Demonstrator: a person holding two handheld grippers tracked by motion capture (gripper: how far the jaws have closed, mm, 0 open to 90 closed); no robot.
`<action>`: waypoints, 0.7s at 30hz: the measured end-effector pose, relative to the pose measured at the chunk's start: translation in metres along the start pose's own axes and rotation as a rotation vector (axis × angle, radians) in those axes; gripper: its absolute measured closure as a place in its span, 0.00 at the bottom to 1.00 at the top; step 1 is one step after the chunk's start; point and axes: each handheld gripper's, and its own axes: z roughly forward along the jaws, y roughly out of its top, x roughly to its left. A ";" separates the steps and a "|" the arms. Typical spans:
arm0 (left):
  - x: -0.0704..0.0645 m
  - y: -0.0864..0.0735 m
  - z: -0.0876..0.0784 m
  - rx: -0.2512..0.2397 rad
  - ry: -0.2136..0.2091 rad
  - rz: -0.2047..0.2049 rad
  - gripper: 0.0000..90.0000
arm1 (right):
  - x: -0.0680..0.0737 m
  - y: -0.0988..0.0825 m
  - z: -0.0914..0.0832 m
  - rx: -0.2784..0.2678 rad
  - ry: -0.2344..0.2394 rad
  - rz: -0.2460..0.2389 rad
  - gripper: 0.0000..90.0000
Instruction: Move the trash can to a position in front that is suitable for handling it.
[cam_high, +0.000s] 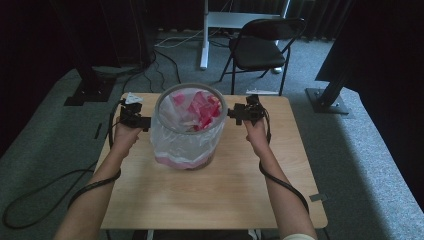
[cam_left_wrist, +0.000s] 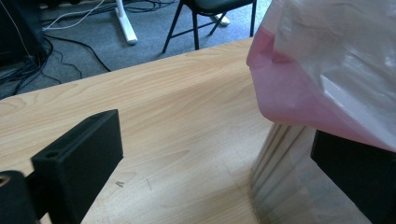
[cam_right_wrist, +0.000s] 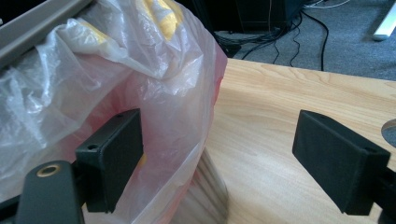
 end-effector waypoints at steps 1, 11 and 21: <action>-0.001 -0.001 -0.002 0.000 0.004 0.008 0.03 | 0.002 -0.001 -0.001 0.003 0.000 -0.006 0.17; -0.007 -0.007 -0.014 0.011 0.008 0.025 0.03 | 0.013 -0.016 -0.012 -0.007 0.031 0.005 0.17; -0.016 -0.019 -0.032 0.020 0.002 0.061 0.03 | 0.031 -0.034 -0.026 -0.015 0.051 -0.015 0.17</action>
